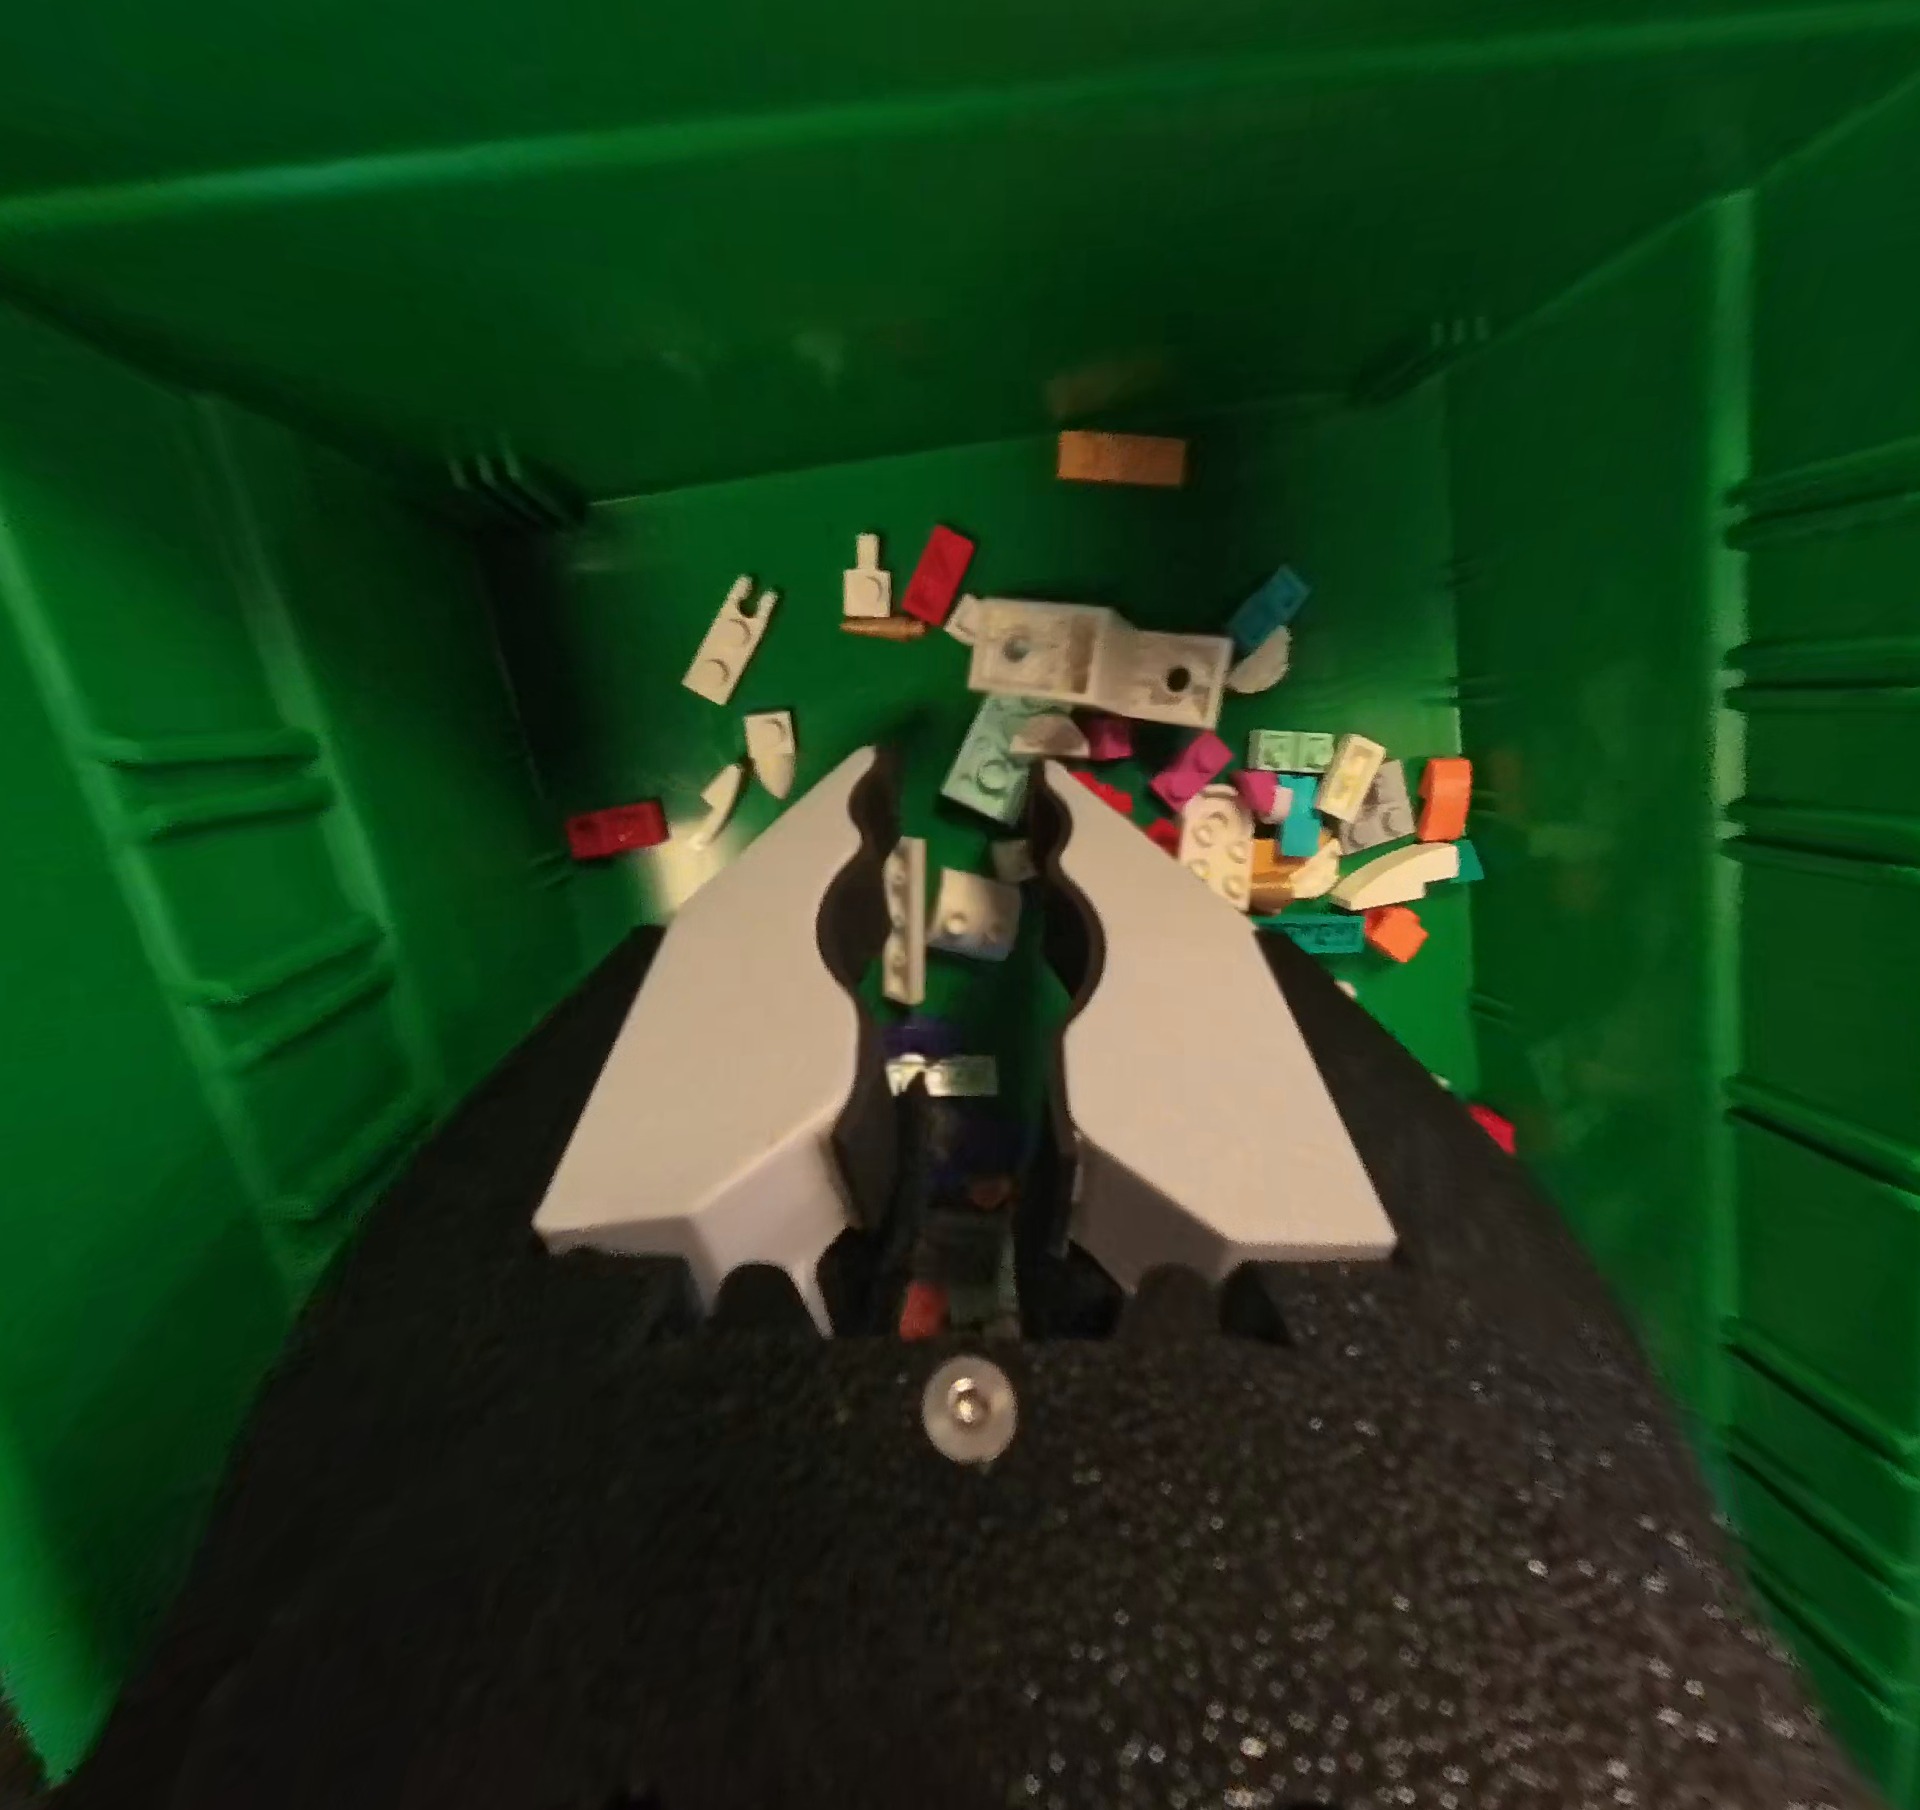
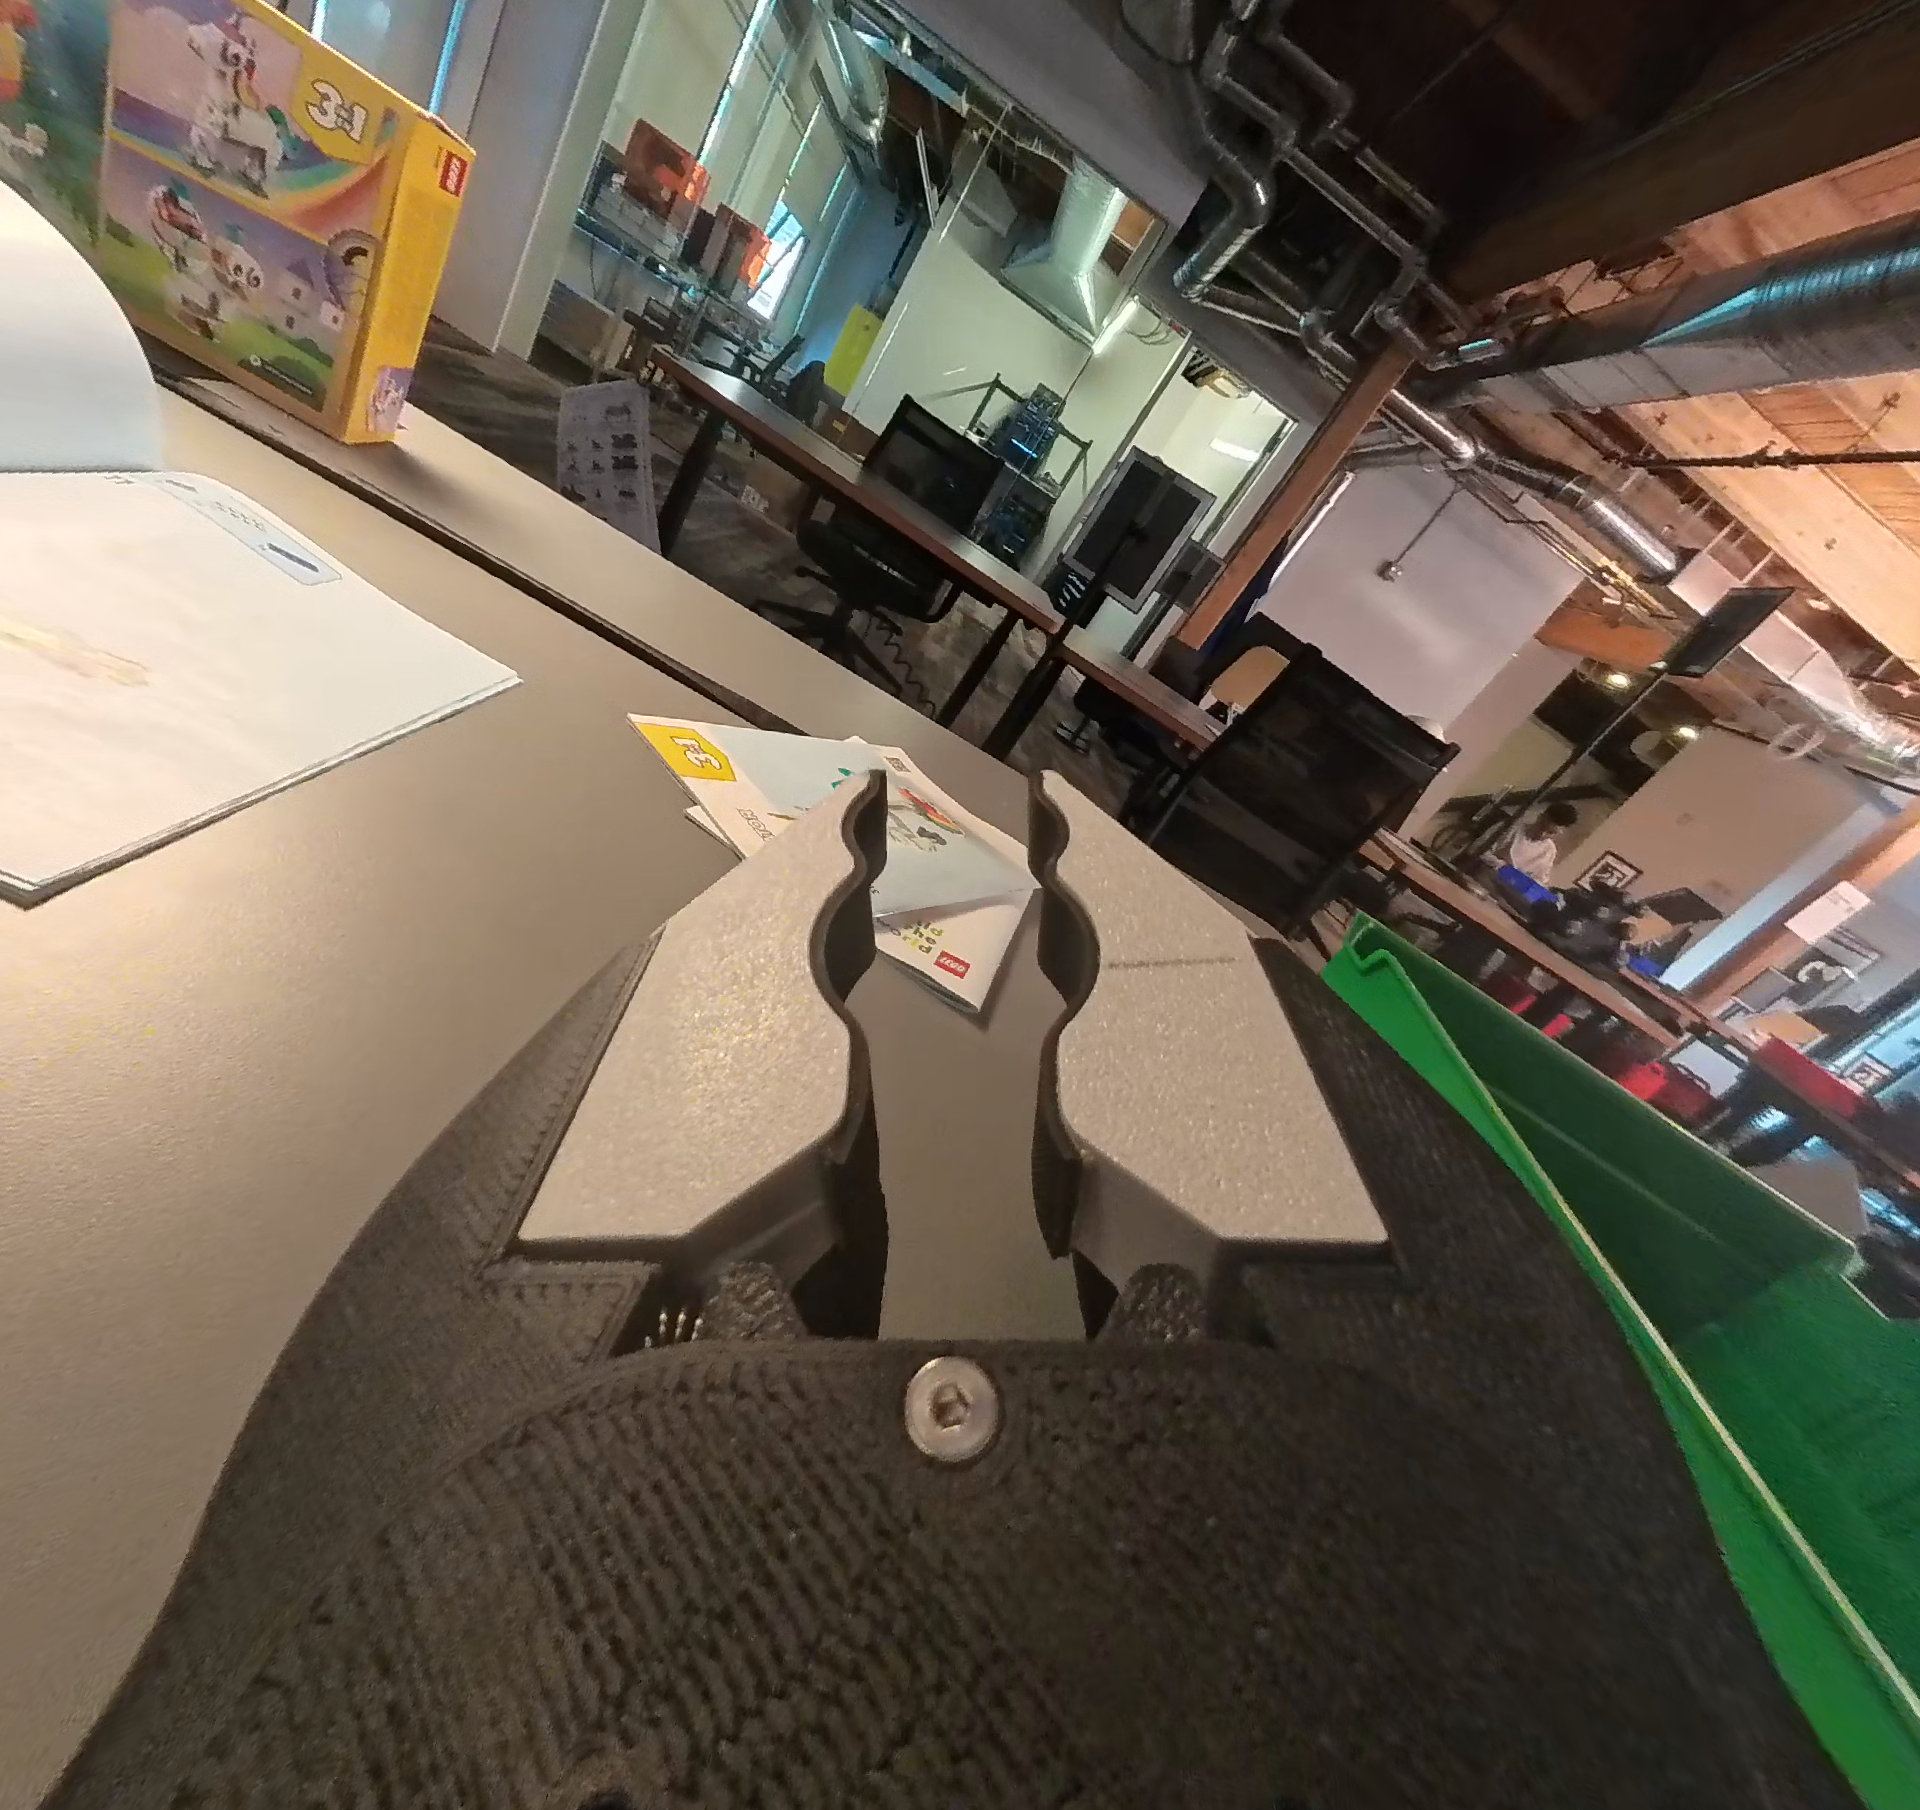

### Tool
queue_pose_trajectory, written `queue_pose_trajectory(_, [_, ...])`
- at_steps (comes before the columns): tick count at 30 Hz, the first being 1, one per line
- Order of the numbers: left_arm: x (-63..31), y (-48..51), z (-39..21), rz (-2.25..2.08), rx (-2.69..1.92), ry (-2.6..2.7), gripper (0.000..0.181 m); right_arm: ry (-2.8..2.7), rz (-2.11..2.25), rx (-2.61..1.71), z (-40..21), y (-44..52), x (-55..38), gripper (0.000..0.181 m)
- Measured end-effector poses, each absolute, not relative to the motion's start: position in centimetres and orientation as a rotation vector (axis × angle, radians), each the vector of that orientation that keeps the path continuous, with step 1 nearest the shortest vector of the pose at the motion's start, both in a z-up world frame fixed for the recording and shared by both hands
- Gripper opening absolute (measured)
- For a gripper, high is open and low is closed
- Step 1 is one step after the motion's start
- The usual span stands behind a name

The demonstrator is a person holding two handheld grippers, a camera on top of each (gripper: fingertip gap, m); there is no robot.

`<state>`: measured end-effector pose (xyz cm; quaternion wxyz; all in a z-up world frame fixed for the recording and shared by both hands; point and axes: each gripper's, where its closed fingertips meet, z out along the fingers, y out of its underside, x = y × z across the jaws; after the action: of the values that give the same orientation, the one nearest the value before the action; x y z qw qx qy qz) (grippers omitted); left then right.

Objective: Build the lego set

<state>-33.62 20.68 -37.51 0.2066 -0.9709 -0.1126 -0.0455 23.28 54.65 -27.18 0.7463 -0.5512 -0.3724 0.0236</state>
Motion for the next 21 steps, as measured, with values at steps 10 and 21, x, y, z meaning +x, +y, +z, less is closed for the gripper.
queue_pose_trajectory(10, [-34.8, 21.0, -37.1, -0.009, -2.698, -0.180, 0.014, -0.807, 0.073, -1.210, -27.2, 54.7, 23.3, 0.025])
queue_pose_trajectory(21, [-33.0, 21.2, -37.1, -0.200, -2.690, 0.070, 0.025, -0.800, 0.083, -1.213, -27.1, 54.7, 23.4, 0.025])
